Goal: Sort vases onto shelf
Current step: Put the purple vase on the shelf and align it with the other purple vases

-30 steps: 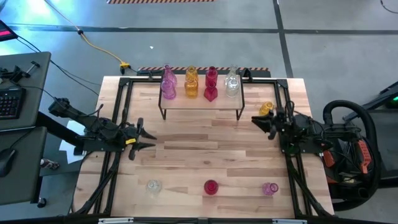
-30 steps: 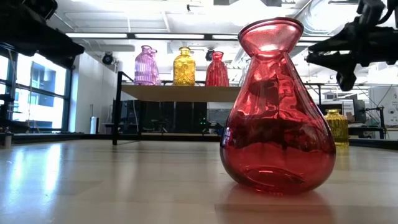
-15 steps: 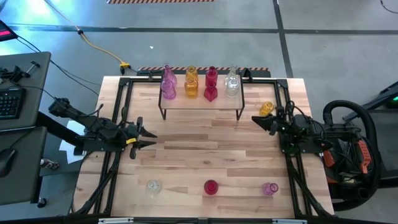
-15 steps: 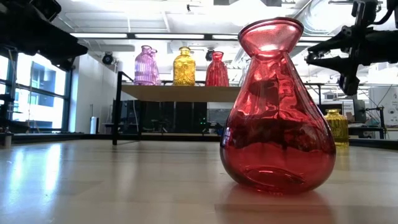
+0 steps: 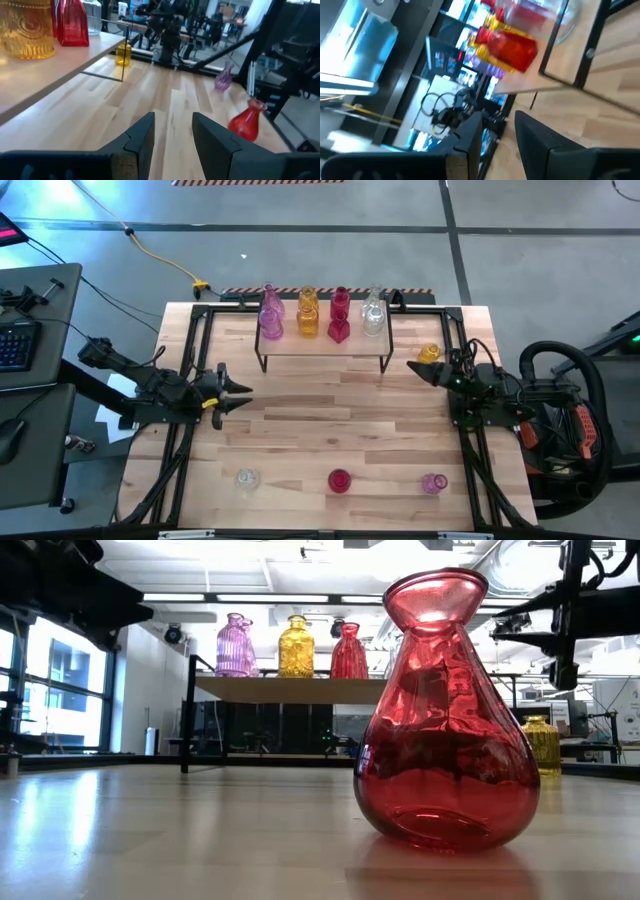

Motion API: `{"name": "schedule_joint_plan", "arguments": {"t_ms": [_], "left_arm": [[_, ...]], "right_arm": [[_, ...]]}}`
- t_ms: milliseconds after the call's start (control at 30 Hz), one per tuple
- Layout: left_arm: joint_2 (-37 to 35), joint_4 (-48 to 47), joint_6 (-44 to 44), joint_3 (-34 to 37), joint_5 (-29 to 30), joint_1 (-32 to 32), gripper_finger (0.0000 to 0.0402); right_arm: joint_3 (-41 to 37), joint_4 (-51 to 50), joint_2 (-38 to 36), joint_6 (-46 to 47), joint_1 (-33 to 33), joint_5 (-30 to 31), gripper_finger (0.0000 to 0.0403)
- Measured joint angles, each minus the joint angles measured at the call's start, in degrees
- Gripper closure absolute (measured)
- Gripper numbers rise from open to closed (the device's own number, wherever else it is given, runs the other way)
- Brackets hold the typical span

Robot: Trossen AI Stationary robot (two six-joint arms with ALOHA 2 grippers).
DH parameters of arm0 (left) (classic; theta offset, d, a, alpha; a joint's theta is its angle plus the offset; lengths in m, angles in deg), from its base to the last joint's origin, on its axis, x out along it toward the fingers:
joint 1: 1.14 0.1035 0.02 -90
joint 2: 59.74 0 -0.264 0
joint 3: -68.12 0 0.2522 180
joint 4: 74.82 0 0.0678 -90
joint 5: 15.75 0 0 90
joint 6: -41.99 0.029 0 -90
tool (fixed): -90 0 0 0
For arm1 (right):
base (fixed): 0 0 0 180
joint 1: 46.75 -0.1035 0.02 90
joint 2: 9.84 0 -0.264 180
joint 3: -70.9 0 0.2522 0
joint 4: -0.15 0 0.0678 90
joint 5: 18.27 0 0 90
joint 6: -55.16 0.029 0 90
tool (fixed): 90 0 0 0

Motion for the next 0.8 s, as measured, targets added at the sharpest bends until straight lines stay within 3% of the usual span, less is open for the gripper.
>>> {"name": "schedule_joint_plan", "arguments": {"t_ms": [133,267,500,633,800], "left_arm": [[0.01,-0.07,-1.16,-0.02,-0.10,0.00,0.0280],[0.01,-0.13,-1.16,-0.03,0.38,0.00,0.0280],[0.01,-0.19,-7.44,-0.02,0.64,0.00,0.0280],[0.00,-0.20,-3.93,-0.01,1.36,0.00,0.0280],[0.01,-0.07,-2.62,-0.01,3.37,0.00,0.0280]], "right_arm": [[0.00,-2.22,0.03,-1.20,0.01,1.26,0.0304],[0.00,-2.06,0.04,1.50,0.00,-1.37,0.0304],[0.00,9.25,0.04,-1.67,0.00,-2.67,0.0304],[0.00,14.08,0.04,-0.54,0.00,-2.92,0.0304],[1.81,15.84,0.04,0.15,-0.04,-7.96,0.0304]]}}
